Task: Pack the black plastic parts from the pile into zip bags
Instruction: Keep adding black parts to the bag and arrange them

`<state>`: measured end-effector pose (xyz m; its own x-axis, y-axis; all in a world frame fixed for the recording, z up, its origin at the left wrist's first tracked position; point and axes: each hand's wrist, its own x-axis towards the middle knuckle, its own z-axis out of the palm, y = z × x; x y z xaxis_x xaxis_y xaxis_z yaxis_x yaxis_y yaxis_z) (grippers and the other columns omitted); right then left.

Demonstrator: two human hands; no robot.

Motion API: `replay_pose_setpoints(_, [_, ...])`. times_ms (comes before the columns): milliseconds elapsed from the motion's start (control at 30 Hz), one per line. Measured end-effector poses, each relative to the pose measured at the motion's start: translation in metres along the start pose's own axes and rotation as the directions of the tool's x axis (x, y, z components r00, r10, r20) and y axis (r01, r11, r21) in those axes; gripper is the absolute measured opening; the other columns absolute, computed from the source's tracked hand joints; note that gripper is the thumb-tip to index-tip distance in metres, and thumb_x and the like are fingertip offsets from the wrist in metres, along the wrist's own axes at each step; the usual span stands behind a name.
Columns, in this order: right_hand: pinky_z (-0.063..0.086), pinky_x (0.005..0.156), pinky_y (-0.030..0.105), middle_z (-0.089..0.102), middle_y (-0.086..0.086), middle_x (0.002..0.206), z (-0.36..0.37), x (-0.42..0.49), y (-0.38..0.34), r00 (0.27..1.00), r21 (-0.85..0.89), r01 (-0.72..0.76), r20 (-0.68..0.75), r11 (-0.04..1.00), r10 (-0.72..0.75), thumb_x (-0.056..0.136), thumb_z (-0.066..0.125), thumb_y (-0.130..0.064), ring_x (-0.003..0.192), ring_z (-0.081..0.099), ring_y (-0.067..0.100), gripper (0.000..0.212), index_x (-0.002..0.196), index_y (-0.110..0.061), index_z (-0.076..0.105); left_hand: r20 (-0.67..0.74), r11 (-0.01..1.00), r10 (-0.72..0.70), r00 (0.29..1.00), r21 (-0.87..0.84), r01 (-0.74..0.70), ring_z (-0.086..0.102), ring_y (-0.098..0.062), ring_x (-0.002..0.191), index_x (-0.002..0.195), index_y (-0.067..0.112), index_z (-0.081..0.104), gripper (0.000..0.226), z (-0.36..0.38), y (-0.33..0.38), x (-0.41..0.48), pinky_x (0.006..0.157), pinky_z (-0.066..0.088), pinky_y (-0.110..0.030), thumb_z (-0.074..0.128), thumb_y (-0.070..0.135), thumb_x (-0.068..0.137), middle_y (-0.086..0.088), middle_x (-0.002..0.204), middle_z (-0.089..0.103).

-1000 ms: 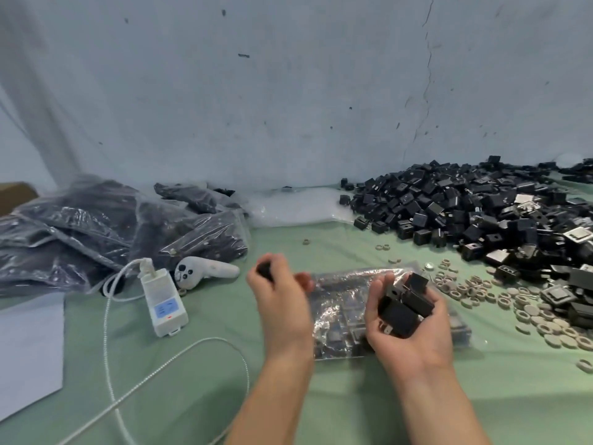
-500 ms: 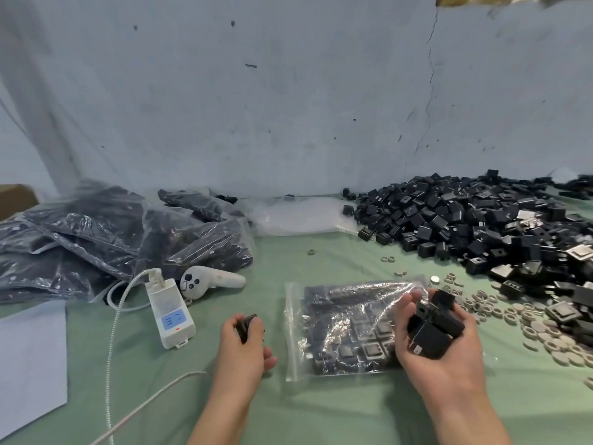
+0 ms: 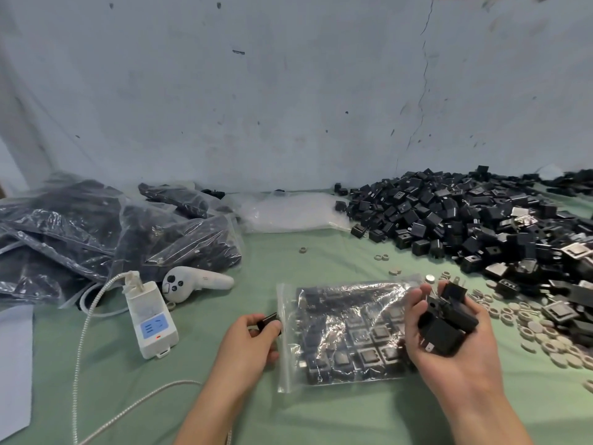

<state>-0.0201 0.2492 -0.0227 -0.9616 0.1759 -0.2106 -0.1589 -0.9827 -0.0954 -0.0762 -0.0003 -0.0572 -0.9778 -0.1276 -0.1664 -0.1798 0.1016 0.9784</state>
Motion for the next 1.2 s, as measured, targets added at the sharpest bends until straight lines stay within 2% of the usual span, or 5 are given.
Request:
replay_pose_setpoints(200, [0.058,0.065,0.022,0.067,0.002,0.115,0.001,0.016,0.005,1.000,-0.026,-0.007,-0.016,1.000,0.006,0.087,0.066,-0.030,0.098,0.066,0.016,0.040,0.125,-0.019,0.063,0.117,0.999,0.041,0.992,-0.022,-0.039,0.071,-0.020,0.073,0.110,0.013,0.068,0.016,0.004,0.007,0.003,0.073,0.061,-0.035,0.057,0.014,0.099,-0.007,0.087,0.077])
replay_pose_setpoints(400, [0.058,0.067,0.023,0.067,0.006,0.115,0.002,0.031,0.009,0.999,-0.051,0.002,-0.032,0.999,-0.003,0.088,0.066,-0.029,0.097,0.067,0.019,0.029,0.114,-0.016,0.066,0.207,0.995,-0.003,0.978,-0.100,0.024,0.072,-0.018,0.077,0.111,0.014,0.068,0.022,0.016,0.015,-0.002,0.064,0.056,-0.024,0.048,0.008,0.102,-0.009,0.092,0.077])
replay_pose_setpoints(633, [0.058,0.065,0.023,0.066,0.006,0.117,0.006,0.035,0.009,1.000,-0.027,-0.002,-0.028,1.000,0.001,0.088,0.067,-0.027,0.099,0.066,0.019,0.029,0.114,-0.016,0.065,0.081,0.997,-0.014,0.997,-0.076,0.021,0.069,-0.013,0.064,0.083,0.009,0.070,0.030,0.023,0.019,-0.002,0.071,0.059,-0.031,0.060,0.034,0.096,0.001,0.065,0.070])
replay_pose_setpoints(767, [0.058,0.063,0.023,0.068,0.008,0.109,0.008,0.031,0.007,1.000,-0.019,-0.005,-0.012,1.000,0.004,0.086,0.068,-0.027,0.097,0.066,0.019,0.027,0.111,-0.015,0.066,0.032,1.000,0.015,0.999,0.001,-0.015,0.072,-0.011,0.068,0.080,0.009,0.068,0.018,0.027,0.012,-0.005,0.072,0.056,-0.028,0.064,0.020,0.094,0.001,0.069,0.072])
replay_pose_setpoints(1200, [0.057,0.062,0.021,0.068,0.005,0.103,0.008,0.019,0.000,0.999,0.005,-0.046,-0.007,0.999,0.046,0.085,0.065,-0.028,0.092,0.065,0.017,0.021,0.099,-0.014,0.071,0.198,0.985,-0.093,0.976,-0.123,0.119,0.058,-0.011,0.047,0.107,0.000,0.051,0.020,0.035,0.024,-0.012,0.043,0.044,-0.021,0.038,0.015,0.105,-0.005,0.095,0.078])
